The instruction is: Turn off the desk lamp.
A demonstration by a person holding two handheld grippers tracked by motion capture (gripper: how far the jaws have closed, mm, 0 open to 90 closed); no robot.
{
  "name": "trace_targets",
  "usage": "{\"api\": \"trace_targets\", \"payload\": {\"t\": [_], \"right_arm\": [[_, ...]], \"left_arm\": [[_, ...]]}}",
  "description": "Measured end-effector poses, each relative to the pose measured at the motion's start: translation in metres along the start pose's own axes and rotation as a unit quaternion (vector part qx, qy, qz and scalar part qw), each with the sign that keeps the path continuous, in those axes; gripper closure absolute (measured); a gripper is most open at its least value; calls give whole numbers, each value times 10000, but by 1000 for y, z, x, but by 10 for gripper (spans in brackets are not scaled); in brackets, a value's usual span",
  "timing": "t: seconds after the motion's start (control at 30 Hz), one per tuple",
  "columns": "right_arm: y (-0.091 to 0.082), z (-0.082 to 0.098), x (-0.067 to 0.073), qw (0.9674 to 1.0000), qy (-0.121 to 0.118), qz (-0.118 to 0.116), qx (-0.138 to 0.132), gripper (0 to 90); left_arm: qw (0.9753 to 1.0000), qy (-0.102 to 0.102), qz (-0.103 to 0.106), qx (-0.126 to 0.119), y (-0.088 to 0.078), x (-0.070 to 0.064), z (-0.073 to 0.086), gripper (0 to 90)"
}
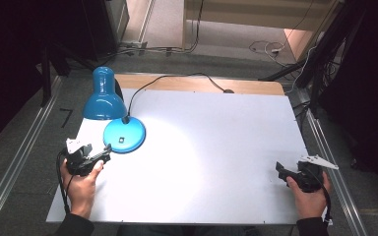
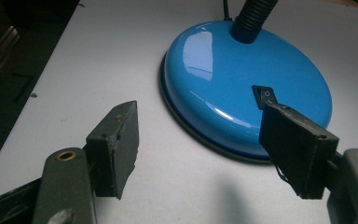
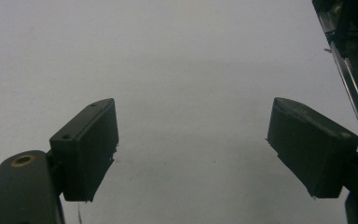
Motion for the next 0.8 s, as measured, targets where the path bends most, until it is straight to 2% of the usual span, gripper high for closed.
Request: {"api": "trace_targets", "payload": {"t": [0.13, 0.37, 0.43, 0.47, 0.5, 0.8], "right_arm": [[0, 0, 0, 10000, 6, -7, -1, 149], [-1, 0, 0, 10000, 9, 1, -3, 149], [0, 0, 0, 10000, 9, 4, -3, 149], [0, 0, 0, 10000, 9, 4, -3, 149], [0, 0, 0, 10000, 4, -1, 1, 149], [0, 0, 0, 10000, 1, -8, 6, 150]], "left_arm": [[9999, 115, 43, -14, 2, -3, -1, 337], [9997, 198, 108, 20, 5, -7, -2, 398], [9997, 193, 120, 9, 6, -8, -2, 454], [9997, 191, 147, -2, 6, -9, -2, 454], [9996, 202, 197, 3, 6, -9, -2, 499], [9991, 255, 331, 42, 9, -15, -3, 611]]}}
Point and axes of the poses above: each handheld gripper's, and its own axes: y roughly forward along the jaws, z roughly out of its underside, x roughly to its left, the point moved 2 cm from there along y, roughly forward along the jaws, and after that the axes turned 15 degrees about -x, right-handed, at the moved point
